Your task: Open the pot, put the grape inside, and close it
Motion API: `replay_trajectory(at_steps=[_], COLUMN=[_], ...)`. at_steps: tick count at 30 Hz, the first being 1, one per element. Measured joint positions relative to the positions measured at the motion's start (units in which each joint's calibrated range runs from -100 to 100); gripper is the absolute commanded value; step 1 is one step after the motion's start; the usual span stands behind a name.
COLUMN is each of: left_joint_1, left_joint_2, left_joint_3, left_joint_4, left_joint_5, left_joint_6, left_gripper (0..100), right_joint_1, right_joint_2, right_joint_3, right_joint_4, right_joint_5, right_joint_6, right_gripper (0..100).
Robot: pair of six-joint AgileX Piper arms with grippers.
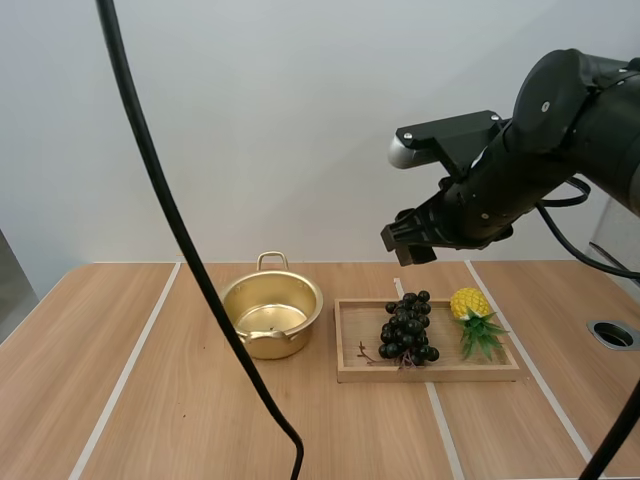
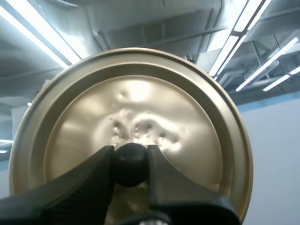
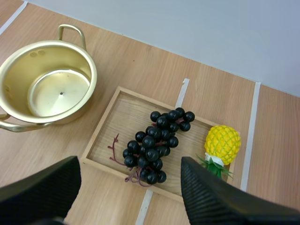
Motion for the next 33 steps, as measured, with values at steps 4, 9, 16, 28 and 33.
replay_trajectory(at_steps=[4, 9, 16, 28, 33], left_joint_1=[0.00, 0.00, 0.00, 0.00, 0.00], left_joint_2=[-0.14, -0.14, -0.14, -0.14, -0.14], left_joint_3=[-0.59, -0.59, -0.59, -0.59, -0.59], left_joint_4=[0.38, 0.50, 1.55, 1.90, 2.00], left_joint_5=[-1.47, -2.74, -5.18, -5.18, -5.18], left_joint_6=[-0.64, -0.86, -1.05, -1.14, -1.14], left_gripper=[0, 0, 0, 0, 0], right_joint_1=[0.00, 0.00, -0.87, -1.71, -1.71], right_joint_2=[2.17, 7.57, 14.45, 20.71, 20.71], right_joint_3=[0.00, 0.00, 0.00, 0.00, 0.00], right_joint_4=[-0.61, -1.73, -0.43, 3.56, 3.56], right_joint_5=[1.34, 1.76, -2.60, -14.16, -14.16], right_joint_6=[1.94, 4.41, 7.01, 16.02, 16.55], right_gripper=[100, 100, 100, 100, 100])
